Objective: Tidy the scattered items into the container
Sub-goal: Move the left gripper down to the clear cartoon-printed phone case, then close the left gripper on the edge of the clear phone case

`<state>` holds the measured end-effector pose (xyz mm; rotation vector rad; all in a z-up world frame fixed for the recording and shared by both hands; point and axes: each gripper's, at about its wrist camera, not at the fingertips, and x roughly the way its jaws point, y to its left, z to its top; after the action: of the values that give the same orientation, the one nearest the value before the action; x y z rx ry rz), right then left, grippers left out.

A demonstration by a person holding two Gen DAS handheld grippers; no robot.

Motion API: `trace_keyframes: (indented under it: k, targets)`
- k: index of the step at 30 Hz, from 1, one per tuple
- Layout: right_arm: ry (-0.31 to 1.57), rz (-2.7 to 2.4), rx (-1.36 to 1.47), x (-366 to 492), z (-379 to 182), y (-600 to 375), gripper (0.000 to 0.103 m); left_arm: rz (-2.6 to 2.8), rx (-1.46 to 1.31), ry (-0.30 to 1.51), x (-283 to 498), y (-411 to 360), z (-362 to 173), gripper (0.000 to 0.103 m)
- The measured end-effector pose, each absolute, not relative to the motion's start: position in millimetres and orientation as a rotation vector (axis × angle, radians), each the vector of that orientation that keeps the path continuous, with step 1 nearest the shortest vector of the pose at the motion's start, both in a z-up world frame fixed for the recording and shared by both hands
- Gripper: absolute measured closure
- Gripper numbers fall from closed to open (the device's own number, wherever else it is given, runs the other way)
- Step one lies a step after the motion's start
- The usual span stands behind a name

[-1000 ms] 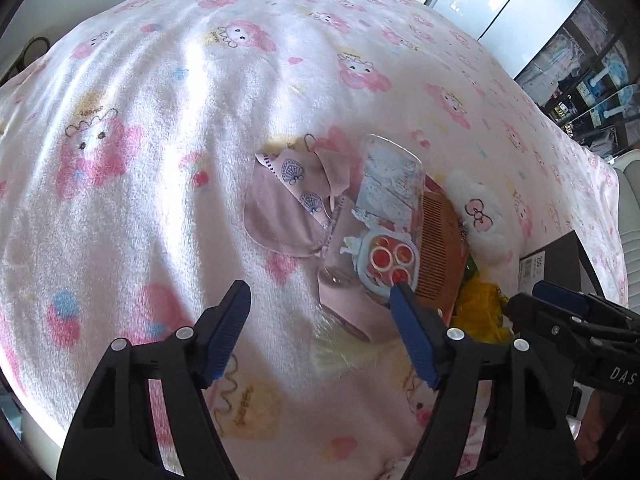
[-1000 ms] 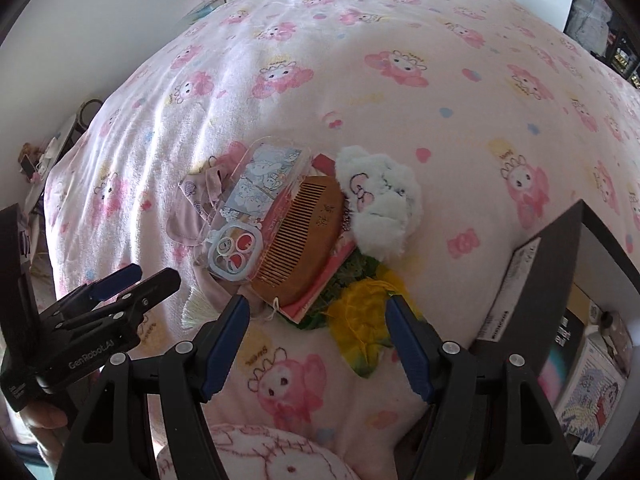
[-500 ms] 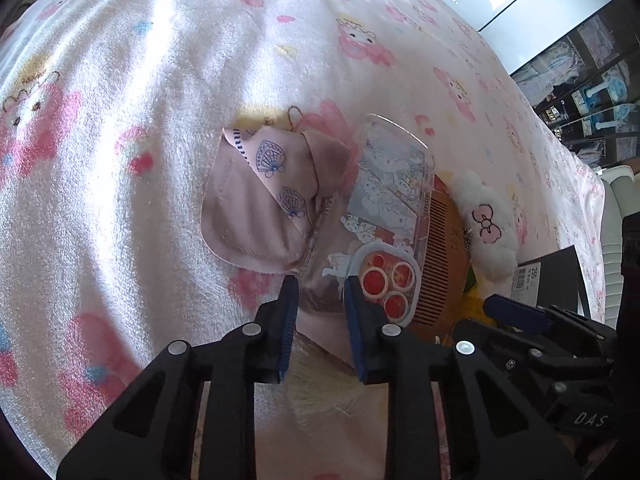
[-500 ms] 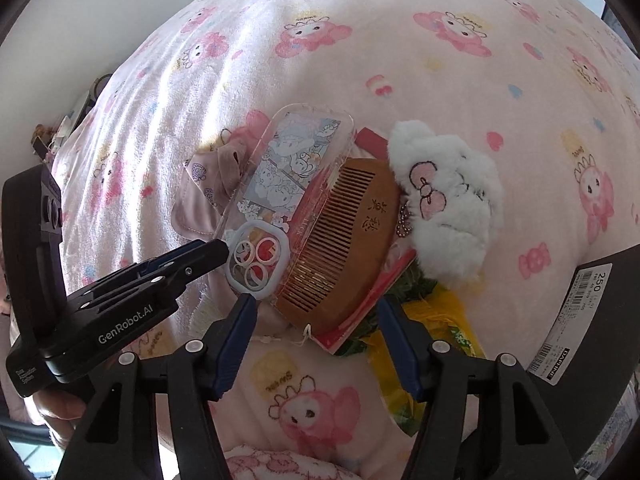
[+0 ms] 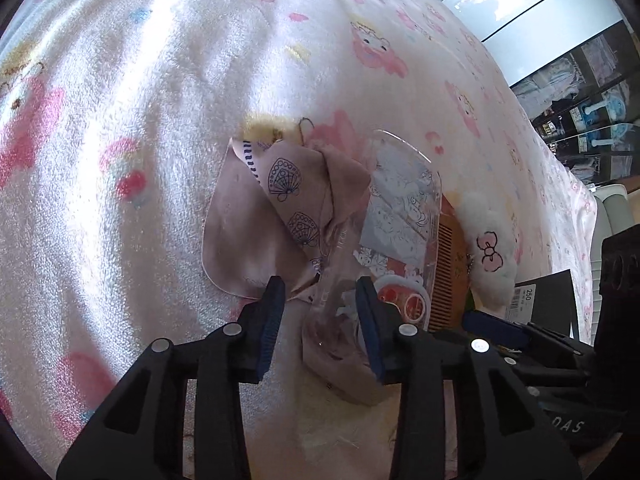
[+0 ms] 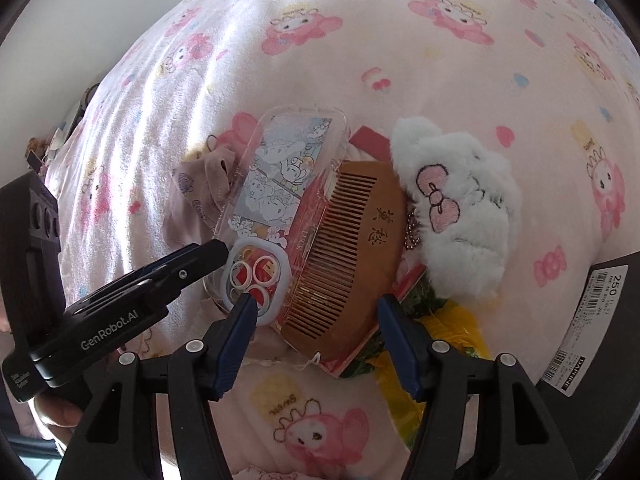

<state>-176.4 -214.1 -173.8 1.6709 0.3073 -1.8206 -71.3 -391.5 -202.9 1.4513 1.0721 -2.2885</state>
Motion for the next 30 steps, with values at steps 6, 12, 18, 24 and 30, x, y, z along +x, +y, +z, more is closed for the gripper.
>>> trace_keyframes:
  k: [6,12,18,24,30]
  targets:
    - [0.22,-1.818,1.695,-177.4,-172.9,-199.8,0.043,-2.319,1.528,1.095,-62.1,-377.0,-192.8,0.086]
    - [0.186,-1.851,1.623,-158.6,-146.8,-185.7,0.043,-2.393,1.588,1.048,-49.5,-350.3,-180.1,0.086]
    - [0.22,-1.837,1.661,-156.7,-149.6,-177.9,0.043,-2.321,1.525,1.151,-57.4,-372.0,-197.9,0.071]
    - [0.157,-1.781,1.728,-152.1,-161.8,-169.6,0.043,-2.344,1.537,1.135,-66.4,-361.2,-198.3,0.084]
    - [0.132,-1.817,1.712,-141.8,-156.6,-162.2,0.043,-2.383,1.608,1.11,-55.0,-340.4,-191.0,0.085]
